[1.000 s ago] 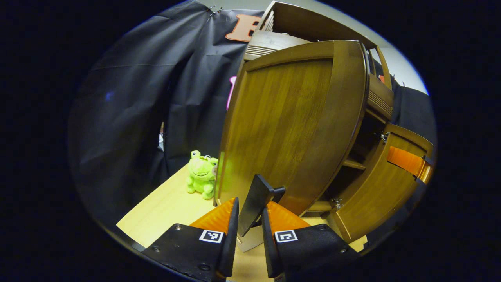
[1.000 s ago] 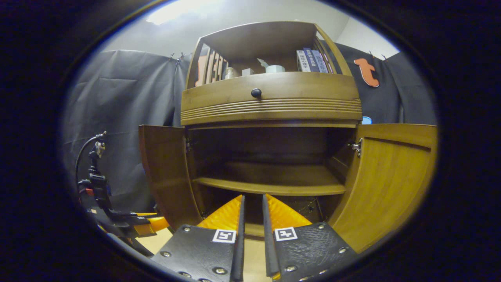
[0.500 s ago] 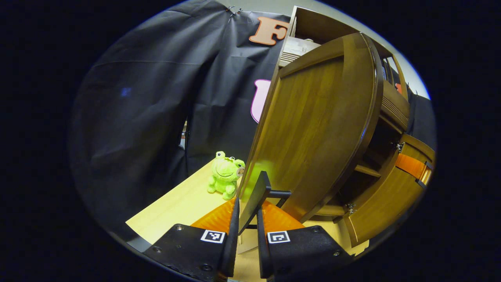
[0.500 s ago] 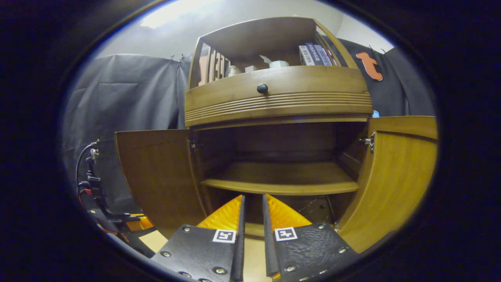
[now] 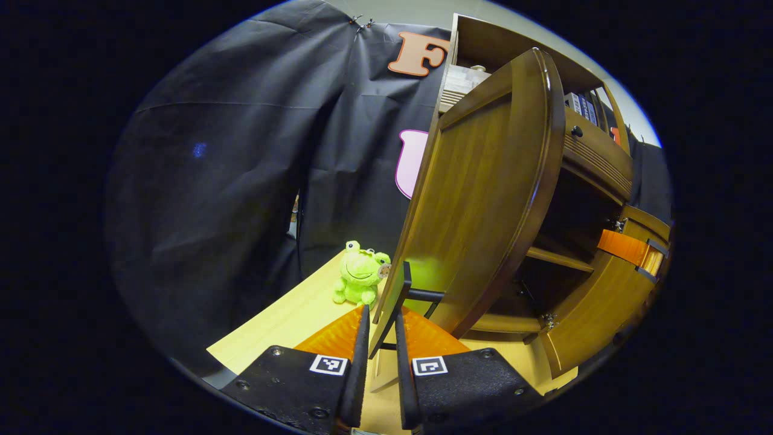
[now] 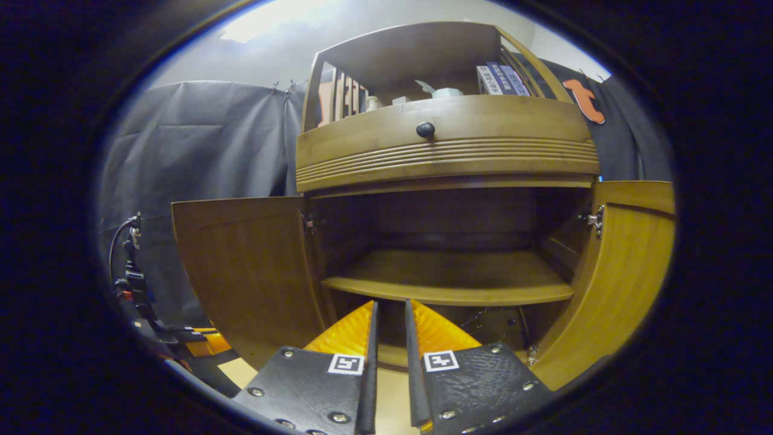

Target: Open the right door of the double-door shoe cabinet with the right hand, and open the left door with the left hand.

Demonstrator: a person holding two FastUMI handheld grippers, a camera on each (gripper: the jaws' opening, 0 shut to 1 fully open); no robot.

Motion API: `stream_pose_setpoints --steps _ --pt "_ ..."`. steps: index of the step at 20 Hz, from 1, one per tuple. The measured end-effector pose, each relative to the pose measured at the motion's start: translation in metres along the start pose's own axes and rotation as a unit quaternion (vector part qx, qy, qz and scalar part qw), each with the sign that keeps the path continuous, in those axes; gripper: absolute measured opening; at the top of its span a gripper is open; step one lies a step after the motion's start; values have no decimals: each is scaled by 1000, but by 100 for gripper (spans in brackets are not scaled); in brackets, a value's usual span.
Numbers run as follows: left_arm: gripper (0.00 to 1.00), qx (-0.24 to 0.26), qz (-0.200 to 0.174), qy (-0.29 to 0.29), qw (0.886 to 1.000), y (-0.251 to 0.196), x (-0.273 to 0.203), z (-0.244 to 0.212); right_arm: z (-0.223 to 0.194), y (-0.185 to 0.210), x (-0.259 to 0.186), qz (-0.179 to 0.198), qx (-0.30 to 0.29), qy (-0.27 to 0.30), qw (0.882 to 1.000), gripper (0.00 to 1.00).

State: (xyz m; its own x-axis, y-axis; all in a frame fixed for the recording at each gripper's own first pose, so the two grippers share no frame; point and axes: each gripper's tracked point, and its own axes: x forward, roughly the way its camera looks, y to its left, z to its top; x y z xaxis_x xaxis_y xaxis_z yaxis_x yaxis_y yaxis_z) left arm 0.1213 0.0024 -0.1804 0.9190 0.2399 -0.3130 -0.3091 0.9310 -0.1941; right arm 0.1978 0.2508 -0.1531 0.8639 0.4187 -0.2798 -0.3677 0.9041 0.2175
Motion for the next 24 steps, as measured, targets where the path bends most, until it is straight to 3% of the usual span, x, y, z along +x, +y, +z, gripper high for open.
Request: stream_pose_setpoints --steps 1,2,4,5,16,20,24 --pt "25 -1 2 0 1000 0 0 -1 -1 1 0 3 0 2 1000 22" --pt "25 -2 4 0 1000 1 0 0 -2 2 2 5 1 3 1000 13" --pt "25 -1 8 0 1000 3 -1 0 -3 2 3 7 0 4 1000 13" --pt "25 0 11 -2 1000 4 0 1 -3 3 3 6 -1 4 1000 22" --pt "25 -15 90 -34 995 30 6 14 -8 -2 7 6 9 10 1000 22" --pt "25 -43 82 -54 994 19 10 23 -9 5 7 13 6 11 1000 22" --pt "25 -40 80 -77 993 20 8 33 -9 5 6 14 4 9 1000 22"
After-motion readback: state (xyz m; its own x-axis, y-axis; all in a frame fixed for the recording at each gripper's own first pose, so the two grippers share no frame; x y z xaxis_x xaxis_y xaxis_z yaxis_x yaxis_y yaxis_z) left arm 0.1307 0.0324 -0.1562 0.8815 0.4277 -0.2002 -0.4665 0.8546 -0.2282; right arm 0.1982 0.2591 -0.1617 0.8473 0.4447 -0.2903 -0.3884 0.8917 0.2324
